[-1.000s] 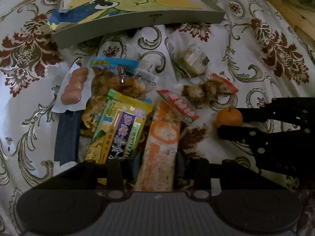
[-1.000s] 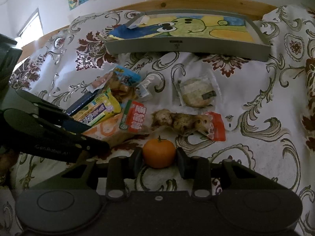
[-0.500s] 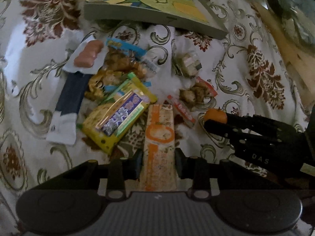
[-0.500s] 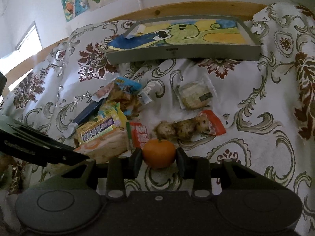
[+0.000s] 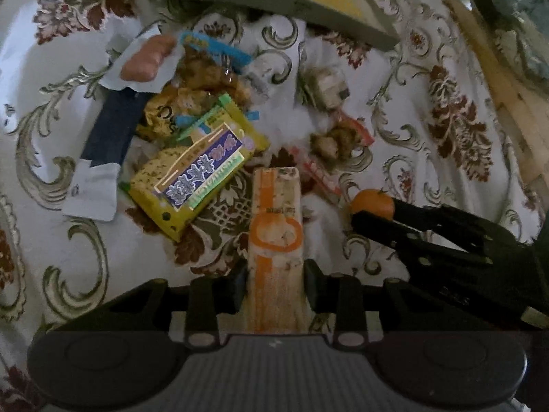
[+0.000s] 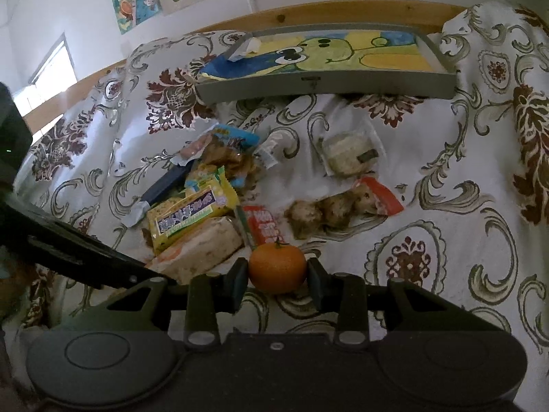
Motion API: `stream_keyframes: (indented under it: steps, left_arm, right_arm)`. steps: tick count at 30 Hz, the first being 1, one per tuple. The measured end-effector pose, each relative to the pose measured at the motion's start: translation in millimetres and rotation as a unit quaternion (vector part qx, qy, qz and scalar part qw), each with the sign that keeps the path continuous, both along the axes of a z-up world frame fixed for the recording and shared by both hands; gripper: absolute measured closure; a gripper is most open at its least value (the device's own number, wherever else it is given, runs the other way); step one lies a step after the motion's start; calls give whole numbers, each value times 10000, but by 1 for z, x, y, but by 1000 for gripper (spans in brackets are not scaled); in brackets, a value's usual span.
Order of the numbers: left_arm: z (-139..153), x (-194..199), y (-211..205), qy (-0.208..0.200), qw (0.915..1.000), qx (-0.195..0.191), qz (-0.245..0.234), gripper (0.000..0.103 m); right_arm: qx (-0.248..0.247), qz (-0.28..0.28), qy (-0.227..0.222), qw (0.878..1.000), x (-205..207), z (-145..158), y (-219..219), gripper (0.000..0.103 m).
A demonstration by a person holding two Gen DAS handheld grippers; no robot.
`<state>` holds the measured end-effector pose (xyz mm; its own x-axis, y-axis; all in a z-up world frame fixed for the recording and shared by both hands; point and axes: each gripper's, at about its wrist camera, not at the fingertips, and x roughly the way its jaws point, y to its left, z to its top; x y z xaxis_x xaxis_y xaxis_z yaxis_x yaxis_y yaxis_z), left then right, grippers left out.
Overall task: Organize snacks
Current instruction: 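Lift and carry the mandarin and the bar over the grey tray with both tools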
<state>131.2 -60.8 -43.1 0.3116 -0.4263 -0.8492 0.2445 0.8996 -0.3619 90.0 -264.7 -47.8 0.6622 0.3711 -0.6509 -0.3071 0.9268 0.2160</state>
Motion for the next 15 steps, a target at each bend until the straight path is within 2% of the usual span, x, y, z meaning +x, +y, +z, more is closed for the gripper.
stream_keyframes:
  steps: [11, 15]
  left_arm:
    - [1, 7, -4, -49, 10000, 10, 30, 67]
    - [14, 3, 5, -125, 9992, -385, 65, 67]
  right_arm:
    - [8, -5, -51, 10000, 6, -1, -2, 64]
    - [60, -32, -133, 9999, 8, 4, -1, 64]
